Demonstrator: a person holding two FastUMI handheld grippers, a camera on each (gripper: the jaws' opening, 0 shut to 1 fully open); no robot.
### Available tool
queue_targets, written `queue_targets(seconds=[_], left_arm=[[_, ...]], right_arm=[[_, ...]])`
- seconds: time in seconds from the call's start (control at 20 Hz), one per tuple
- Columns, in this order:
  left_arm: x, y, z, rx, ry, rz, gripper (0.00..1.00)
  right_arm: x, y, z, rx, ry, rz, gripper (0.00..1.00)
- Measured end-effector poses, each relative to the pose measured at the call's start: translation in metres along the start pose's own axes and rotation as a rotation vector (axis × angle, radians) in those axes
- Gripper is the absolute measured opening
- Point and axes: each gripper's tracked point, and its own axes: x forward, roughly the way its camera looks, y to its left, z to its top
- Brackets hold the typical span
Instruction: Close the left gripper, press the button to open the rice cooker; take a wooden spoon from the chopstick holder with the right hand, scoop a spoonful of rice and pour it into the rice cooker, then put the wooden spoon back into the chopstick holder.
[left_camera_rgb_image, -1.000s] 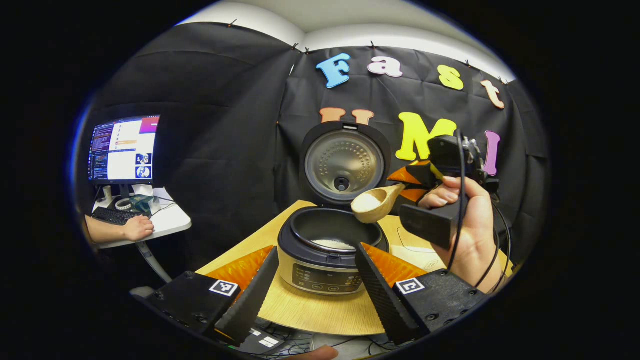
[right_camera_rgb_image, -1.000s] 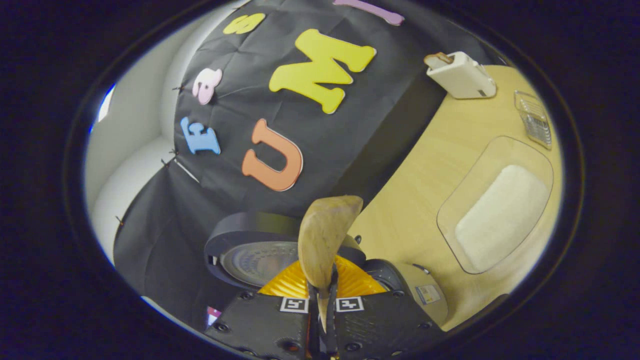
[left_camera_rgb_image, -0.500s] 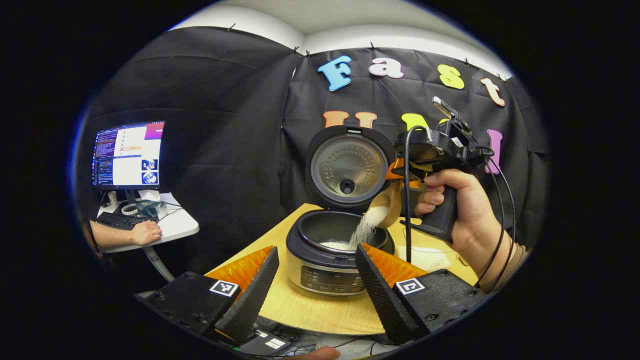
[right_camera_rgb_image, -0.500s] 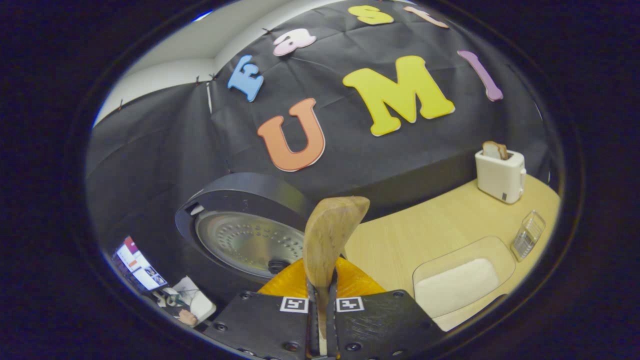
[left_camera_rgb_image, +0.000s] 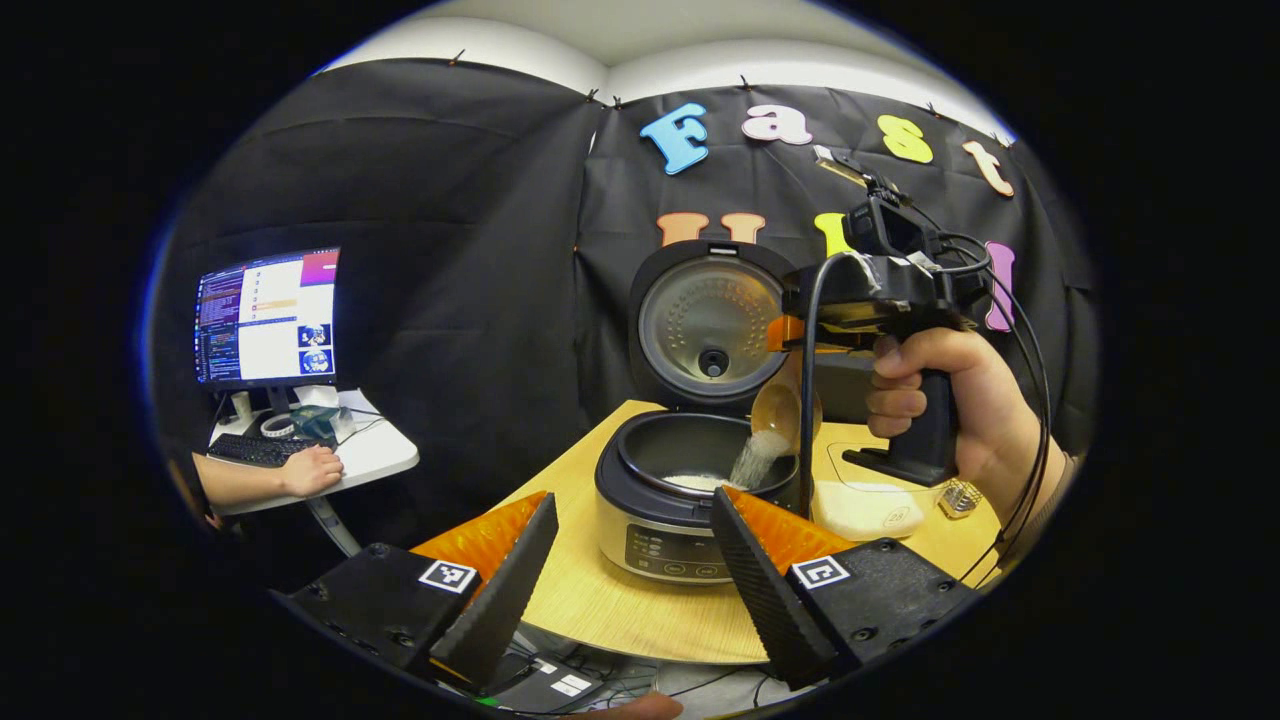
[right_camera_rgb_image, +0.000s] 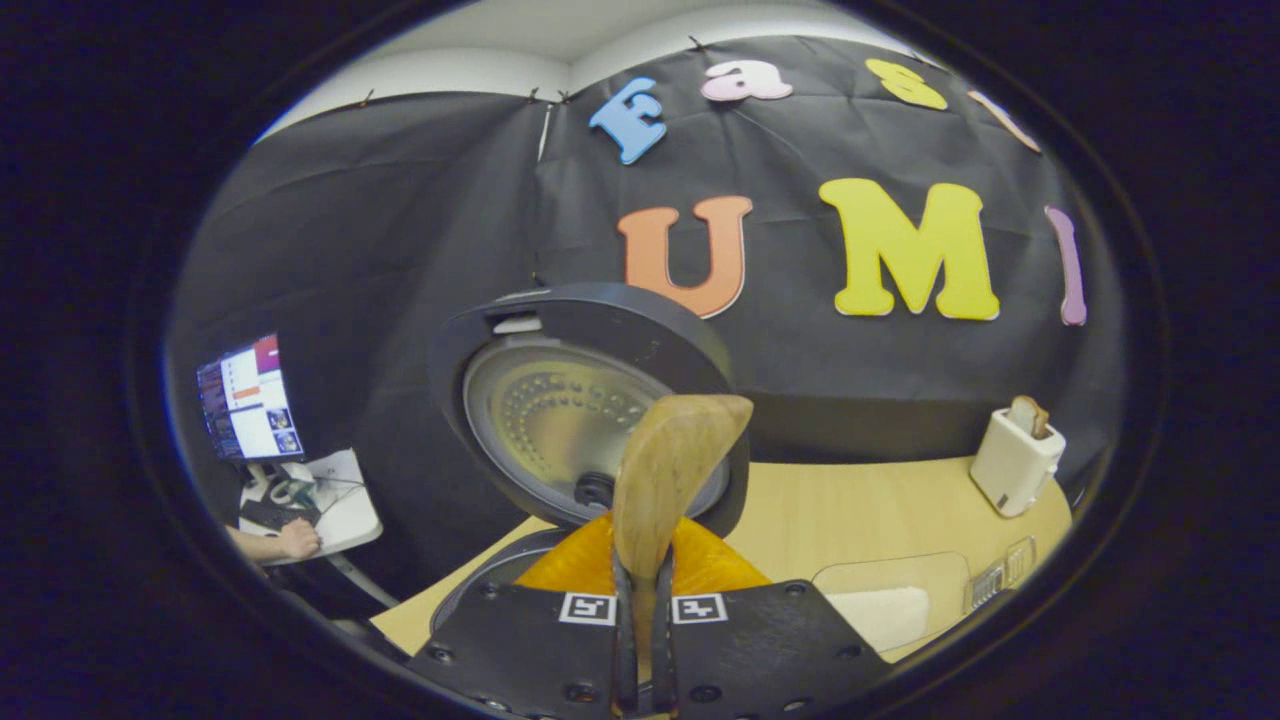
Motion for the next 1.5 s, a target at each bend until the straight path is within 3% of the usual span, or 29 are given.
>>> queue_targets(seconds=[0.1,0.15,0.25,0.3,0.35,0.4,0.45,0.5,0.85,1.05,1.3,1.35,1.45,1.5], left_arm=[[0.000,-0.001,-0.001,0.001,0.002,0.005,0.99],[0.000,0.000,0.000,0.003,0.002,0.006,0.93],[0.000,-0.001,0.000,0.007,-0.001,0.008,0.92],[0.001,0.000,0.000,0.008,-0.001,0.009,0.96],[0.001,-0.001,0.001,0.008,0.000,0.010,0.95],[0.002,-0.001,-0.001,0.009,0.002,0.011,0.95],[0.001,-0.001,-0.001,0.010,0.005,0.012,0.87],[0.002,0.000,-0.002,0.010,0.005,0.013,0.95],[0.000,-0.009,0.003,0.020,-0.004,0.005,0.95],[-0.002,-0.018,0.008,0.017,-0.022,-0.007,0.95],[-0.004,-0.039,0.010,0.024,-0.023,-0.027,0.95],[-0.005,-0.044,0.010,0.029,-0.023,-0.030,0.87],[-0.005,-0.054,0.010,0.044,-0.023,-0.044,0.87],[-0.006,-0.058,0.011,0.051,-0.024,-0.050,0.95]], right_arm=[[-0.005,0.004,0.002,-0.082,-0.040,-0.020,0.06],[-0.006,0.006,0.002,-0.116,-0.051,-0.026,0.06],[-0.007,0.007,0.000,-0.164,-0.061,-0.037,0.06],[-0.008,0.007,0.000,-0.178,-0.070,-0.038,0.06],[-0.009,0.008,0.001,-0.198,-0.081,-0.041,0.04],[-0.011,0.008,0.003,-0.207,-0.093,-0.043,0.04],[-0.012,0.006,0.004,-0.215,-0.102,-0.050,0.04],[-0.013,0.007,0.002,-0.221,-0.103,-0.050,0.06],[-0.021,-0.017,0.012,-0.198,-0.116,-0.068,0.06],[-0.034,-0.057,0.017,-0.126,-0.109,-0.092,0.06],[-0.052,-0.142,0.018,-0.049,-0.098,-0.176,0.06],[-0.058,-0.163,0.019,-0.035,-0.103,-0.201,0.06],[-0.069,-0.205,0.017,-0.008,-0.109,-0.249,0.06],[-0.075,-0.228,0.015,0.008,-0.111,-0.281,0.06]])
